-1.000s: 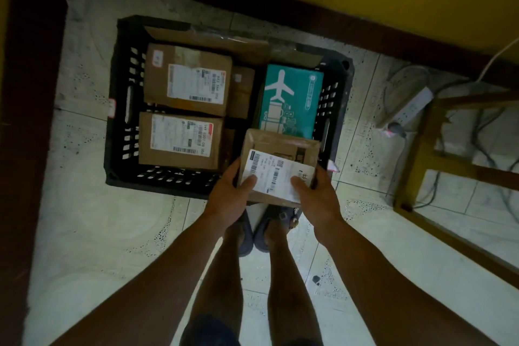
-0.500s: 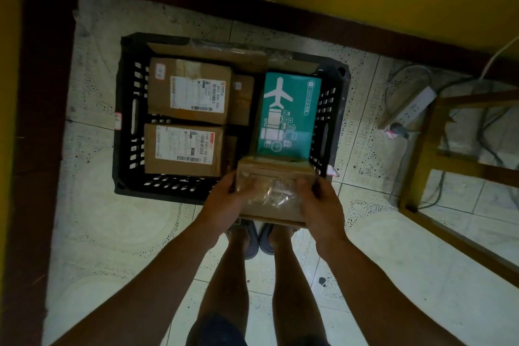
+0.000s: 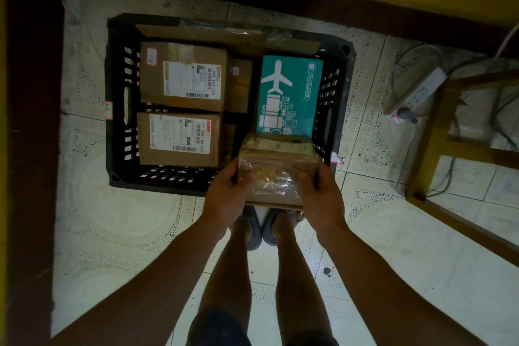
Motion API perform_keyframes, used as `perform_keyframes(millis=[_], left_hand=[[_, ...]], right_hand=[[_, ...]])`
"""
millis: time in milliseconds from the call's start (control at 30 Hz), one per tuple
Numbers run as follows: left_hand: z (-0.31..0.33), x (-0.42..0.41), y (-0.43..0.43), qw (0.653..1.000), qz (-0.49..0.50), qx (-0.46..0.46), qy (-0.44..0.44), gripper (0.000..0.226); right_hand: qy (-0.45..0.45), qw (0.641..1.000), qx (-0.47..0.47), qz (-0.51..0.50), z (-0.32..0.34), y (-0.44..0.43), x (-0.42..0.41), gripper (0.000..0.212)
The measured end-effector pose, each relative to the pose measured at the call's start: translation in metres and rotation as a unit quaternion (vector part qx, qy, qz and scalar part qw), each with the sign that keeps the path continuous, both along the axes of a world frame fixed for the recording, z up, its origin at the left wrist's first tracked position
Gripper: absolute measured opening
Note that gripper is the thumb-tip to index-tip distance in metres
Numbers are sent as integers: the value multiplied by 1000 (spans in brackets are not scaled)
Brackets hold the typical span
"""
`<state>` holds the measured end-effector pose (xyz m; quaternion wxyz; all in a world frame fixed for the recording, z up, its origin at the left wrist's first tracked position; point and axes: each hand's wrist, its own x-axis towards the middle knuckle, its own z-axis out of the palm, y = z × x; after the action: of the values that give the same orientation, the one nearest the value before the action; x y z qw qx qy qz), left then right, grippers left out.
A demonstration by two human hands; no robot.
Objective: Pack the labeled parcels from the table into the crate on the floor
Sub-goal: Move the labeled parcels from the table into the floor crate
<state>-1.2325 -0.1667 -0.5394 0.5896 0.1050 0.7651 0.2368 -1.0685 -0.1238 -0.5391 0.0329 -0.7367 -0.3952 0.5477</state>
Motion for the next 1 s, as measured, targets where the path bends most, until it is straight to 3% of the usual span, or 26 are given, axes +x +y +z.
perform_keyframes(millis=[167,433,567,667,767,867,1000], left_hand=[[-2,-7,15,999,-43,4,6,32],[22,-5,7,997,-45,24,56,17],[20,-11,9,998,-14,64,13,33],[14,-12,20,998,3,65,-15,43],[10,-11,20,994,52,83,-55,32],[10,-10,14,990,52,113,-64,45],[-1,-1,10,996,-44,56,-45,57]], right_hand=[[5,1000,-23,-19,-10,7,-7,33],[-10,999,36,-30,6,4,-3,19],[38,997,49,-53,9,10,-8,25],[95,988,10,-125,7,17,-12,26],[55,988,20,-142,8,24,-14,19],[53,982,47,-175,5,24,-7,14],[17,997,47,-51,-1,6,2,35]])
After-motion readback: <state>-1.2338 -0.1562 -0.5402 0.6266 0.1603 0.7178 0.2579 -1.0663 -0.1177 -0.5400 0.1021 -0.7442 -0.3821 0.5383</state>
